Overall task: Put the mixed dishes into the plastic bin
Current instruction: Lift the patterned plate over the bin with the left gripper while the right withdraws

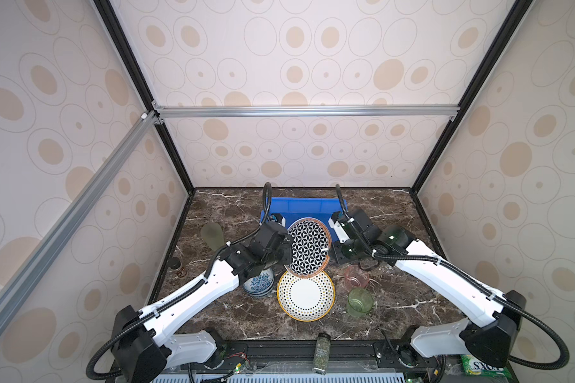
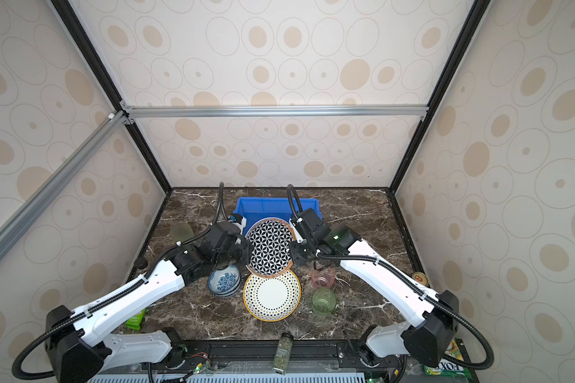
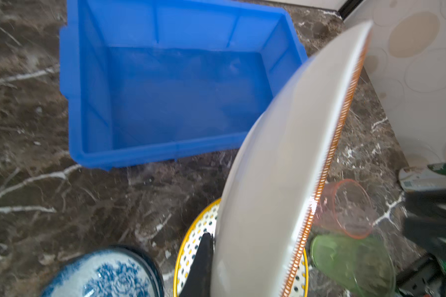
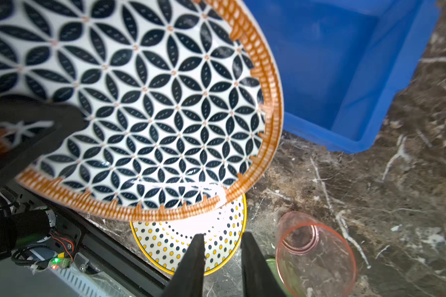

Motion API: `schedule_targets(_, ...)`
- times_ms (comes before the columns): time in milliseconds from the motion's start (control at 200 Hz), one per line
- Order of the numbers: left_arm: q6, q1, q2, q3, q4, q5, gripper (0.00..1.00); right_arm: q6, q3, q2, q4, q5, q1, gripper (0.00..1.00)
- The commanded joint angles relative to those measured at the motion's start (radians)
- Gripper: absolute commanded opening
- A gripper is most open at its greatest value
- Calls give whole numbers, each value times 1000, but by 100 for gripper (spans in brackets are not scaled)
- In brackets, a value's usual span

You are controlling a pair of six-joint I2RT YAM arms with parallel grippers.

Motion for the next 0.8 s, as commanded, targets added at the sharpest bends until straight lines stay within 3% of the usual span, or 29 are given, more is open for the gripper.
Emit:
schedule_targets(0,91,42,59,121,149,-6,0,-30,1,-26,-41,72,2,28)
schedule_targets(310,141,149,292,296,209,86,0,-68,-48,-51,25,36,2,29)
schedule_targets(796,98,319,519,399,338,310,0,-76,-16,5,35,31,-3,30)
